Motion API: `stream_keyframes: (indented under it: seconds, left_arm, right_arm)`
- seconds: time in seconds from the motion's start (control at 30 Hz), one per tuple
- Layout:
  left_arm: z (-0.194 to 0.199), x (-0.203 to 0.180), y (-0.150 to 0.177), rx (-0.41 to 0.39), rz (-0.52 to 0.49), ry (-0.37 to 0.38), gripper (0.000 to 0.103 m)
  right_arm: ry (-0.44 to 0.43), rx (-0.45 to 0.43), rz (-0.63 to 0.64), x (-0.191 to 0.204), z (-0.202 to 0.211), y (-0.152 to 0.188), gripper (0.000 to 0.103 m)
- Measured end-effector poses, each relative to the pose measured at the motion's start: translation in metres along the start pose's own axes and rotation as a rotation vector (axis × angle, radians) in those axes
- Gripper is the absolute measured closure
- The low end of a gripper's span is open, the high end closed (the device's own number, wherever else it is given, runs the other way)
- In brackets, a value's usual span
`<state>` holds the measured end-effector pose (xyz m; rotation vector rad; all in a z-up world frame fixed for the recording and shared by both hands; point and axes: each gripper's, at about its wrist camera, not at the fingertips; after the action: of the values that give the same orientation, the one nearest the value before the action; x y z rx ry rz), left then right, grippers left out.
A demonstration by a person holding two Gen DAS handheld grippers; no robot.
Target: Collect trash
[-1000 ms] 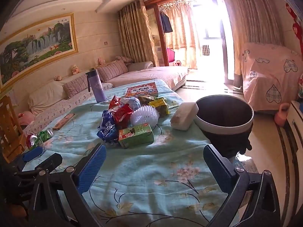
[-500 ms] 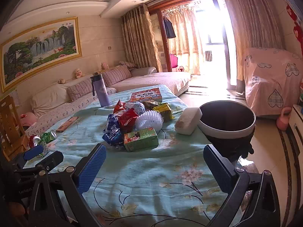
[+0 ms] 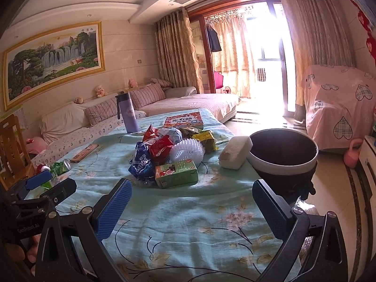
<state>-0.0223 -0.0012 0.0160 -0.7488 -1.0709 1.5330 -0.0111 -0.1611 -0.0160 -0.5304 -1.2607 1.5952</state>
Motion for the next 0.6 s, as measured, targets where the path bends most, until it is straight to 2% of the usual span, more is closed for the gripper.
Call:
stream_keyframes:
  seconds: [0.6]
  left_arm:
    - [0.0000,-0.0001,0.0003,-0.003,0.003,0.001,0.000]
  right_arm:
    - [-0.014,-0.003,-0.005,-0.0012,-0.0004,0.0017,0.000]
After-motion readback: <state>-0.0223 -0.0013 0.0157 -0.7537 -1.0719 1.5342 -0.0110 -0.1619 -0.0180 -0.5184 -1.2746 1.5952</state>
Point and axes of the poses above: each gripper's, at about its wrist camera, not at the fingertips, and z roughly against the way its jaws point, x to its left, y to its underside, and after that the axes turned 14 degrees about -y, right-handed
